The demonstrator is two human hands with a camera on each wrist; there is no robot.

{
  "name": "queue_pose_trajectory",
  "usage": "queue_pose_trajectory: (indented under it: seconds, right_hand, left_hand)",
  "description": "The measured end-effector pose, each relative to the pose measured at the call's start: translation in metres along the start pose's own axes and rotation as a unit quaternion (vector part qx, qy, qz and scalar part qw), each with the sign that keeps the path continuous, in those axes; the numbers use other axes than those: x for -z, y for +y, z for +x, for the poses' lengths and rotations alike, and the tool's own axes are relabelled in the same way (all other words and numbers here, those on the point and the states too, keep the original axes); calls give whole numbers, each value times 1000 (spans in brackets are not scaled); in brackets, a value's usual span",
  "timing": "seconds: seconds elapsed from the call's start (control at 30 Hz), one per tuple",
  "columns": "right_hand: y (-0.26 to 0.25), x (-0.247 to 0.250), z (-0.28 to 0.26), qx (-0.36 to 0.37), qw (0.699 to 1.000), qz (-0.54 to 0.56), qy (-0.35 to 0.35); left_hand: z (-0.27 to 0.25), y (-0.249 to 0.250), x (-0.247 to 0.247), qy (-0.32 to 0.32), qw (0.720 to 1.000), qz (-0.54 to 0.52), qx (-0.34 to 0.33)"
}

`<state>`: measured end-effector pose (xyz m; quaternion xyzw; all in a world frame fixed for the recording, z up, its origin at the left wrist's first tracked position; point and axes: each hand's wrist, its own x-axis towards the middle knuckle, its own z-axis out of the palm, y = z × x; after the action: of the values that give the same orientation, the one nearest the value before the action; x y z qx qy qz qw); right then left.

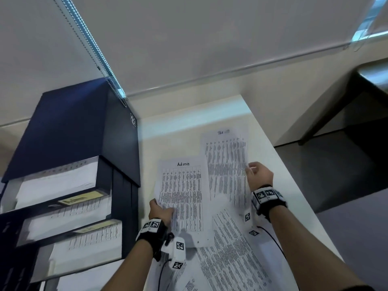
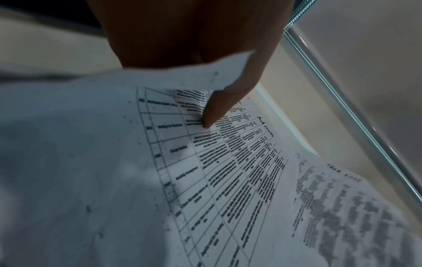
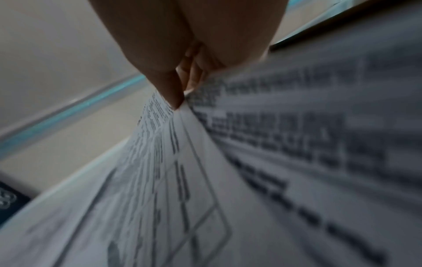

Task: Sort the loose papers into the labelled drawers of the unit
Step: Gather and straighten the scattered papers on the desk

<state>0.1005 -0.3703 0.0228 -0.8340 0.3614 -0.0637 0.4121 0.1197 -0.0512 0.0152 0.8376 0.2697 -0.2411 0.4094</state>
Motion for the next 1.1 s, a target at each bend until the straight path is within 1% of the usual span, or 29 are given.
queue_pose_trajectory:
  seconds: [0.07,0.17,0.2,0.23,0.27,0.3,0.33,0.37,0.4,0.43,0.47,0.5,0.53,0.57,0.63,0.67,0.7,0.73,0.8,0.83,0.9,0.93,1.0,1.1]
  right_hand:
    - [-23,21,-1,45,997,33,47]
    - [-72,64,-8,144,980,89,107]
    - [-90,80,-12,174,972,106,118]
    - [-108,95,-16,201,963,124,130]
    - [-124,110,-20,221,954,146,139]
    - [-140,123,-25,240,945,170,143]
    - [-154,135,-30,255,937,197,135]
    - [-165,143,-34,263,932,219,117]
    - [-173,147,-37,267,932,228,90]
    - [-179,149,-42,267,935,227,59]
    - [-179,147,-44,261,940,219,25]
    - [-177,142,-45,253,946,204,-8]
    - [-171,134,-45,242,953,181,-37]
    - [-164,125,-46,230,958,157,-69]
    - [-144,101,-51,179,963,153,-132]
    - [-135,88,-59,153,965,153,-151]
    - [-120,75,-62,130,970,137,-152]
    - [-108,62,-73,117,977,94,-149]
    - [-78,37,-88,83,986,16,-143]
    - [-65,29,-96,59,988,-5,-144]
    - [-41,20,-106,16,989,-13,-149]
    - [-32,18,-111,8,988,-16,-151]
    - [-19,19,-124,13,989,-32,-143]
    - [-8,23,-140,16,994,-41,-99]
  left_hand:
    - [0,-1,-1,7,1000,12,-4]
    - [-7,4,1,-3,1000,23,-8]
    - [-11,10,4,1,999,39,-19]
    - [-11,16,5,25,996,77,-45]
    - [-12,25,9,64,987,109,-94]
    - [-18,38,15,106,973,116,-166]
    - [-23,54,24,131,956,96,-245]
    - [-31,73,35,130,940,52,-310]
    - [-42,94,49,96,933,-9,-347]
    - [-52,113,64,24,932,-81,-354]
    - [-68,131,80,-64,925,-161,-337]
    - [-77,141,94,-130,918,-217,-305]
    - [-87,145,105,-167,910,-241,-292]
    - [-96,143,113,-165,911,-237,-295]
    - [-105,124,117,-105,920,-182,-331]
    - [-105,107,115,-77,922,-158,-344]
    - [-101,91,106,-69,926,-146,-342]
    - [-99,72,101,-72,930,-149,-327]
    - [-96,39,91,-100,940,-160,-286]
    - [-93,24,86,-108,944,-162,-267]
    - [-94,2,79,-118,950,-180,-227]
    - [-92,-8,77,-123,951,-193,-207]
    - [-85,-23,70,-130,953,-217,-168]
    - [-72,-34,59,-117,954,-243,-128]
